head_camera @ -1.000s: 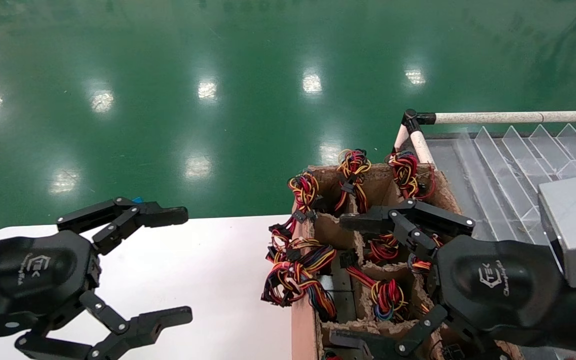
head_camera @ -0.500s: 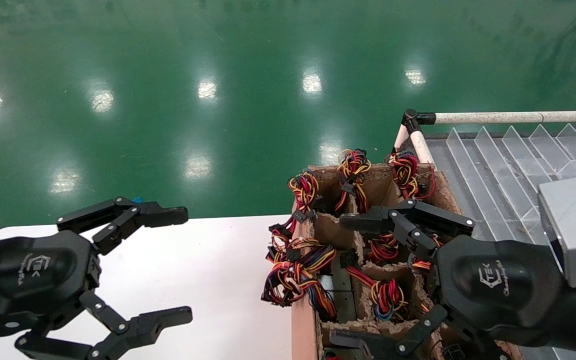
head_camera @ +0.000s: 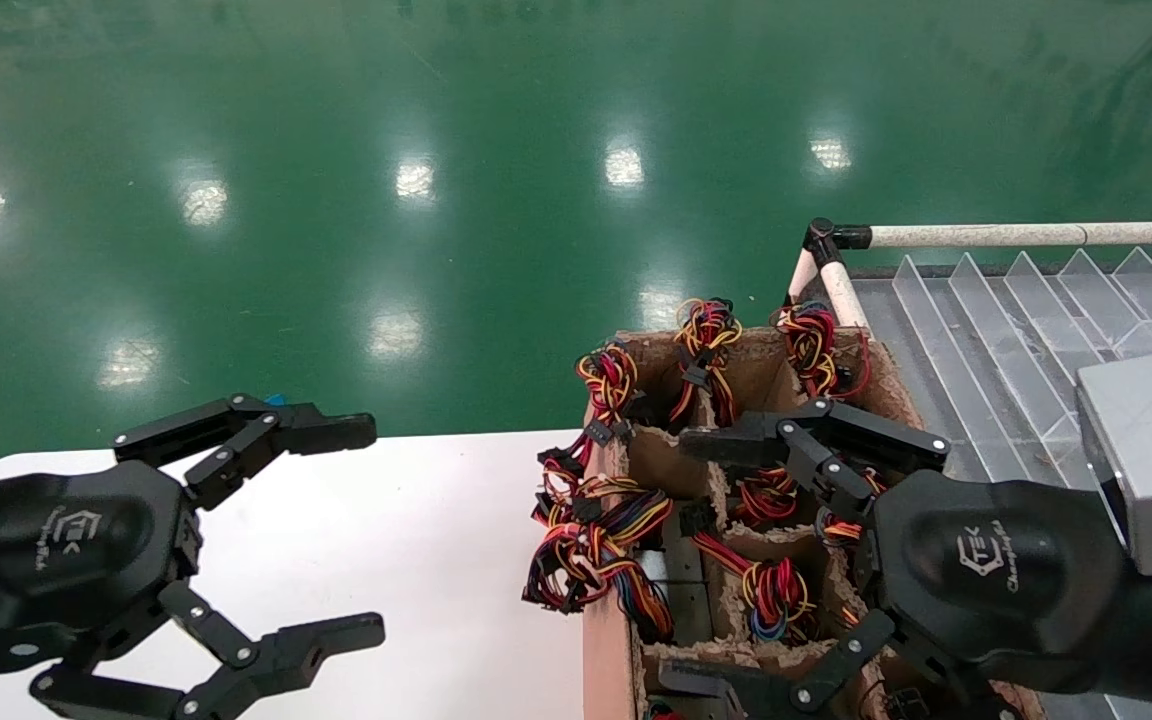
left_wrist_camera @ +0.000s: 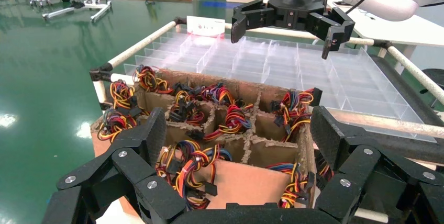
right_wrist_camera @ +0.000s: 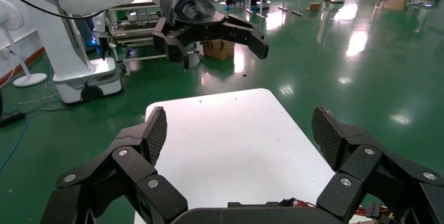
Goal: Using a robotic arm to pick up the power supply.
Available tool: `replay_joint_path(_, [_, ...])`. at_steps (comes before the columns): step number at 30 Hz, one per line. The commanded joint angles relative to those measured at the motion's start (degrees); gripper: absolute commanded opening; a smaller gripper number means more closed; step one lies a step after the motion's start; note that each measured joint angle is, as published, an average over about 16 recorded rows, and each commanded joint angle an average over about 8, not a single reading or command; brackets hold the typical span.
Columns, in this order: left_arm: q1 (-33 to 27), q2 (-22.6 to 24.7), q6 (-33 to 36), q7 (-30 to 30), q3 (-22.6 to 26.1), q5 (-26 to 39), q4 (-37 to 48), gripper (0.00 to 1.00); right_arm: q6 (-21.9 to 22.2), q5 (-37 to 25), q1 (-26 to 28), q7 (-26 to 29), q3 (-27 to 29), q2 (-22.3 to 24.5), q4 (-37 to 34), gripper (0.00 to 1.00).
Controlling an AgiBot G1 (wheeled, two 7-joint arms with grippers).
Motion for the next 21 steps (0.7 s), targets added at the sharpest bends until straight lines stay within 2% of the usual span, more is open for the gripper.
replay_joint_path(1, [0.0, 0.0, 0.0, 0.0, 0.0, 0.0, 0.0, 1.0, 0.0, 0.0, 0.0, 0.0, 0.0, 0.0, 0.0, 1.0])
replay_joint_path(21, [0.0, 0.0, 0.0, 0.0, 0.0, 0.0, 0.0, 1.0, 0.0, 0.0, 0.0, 0.0, 0.0, 0.0, 0.0, 1.0])
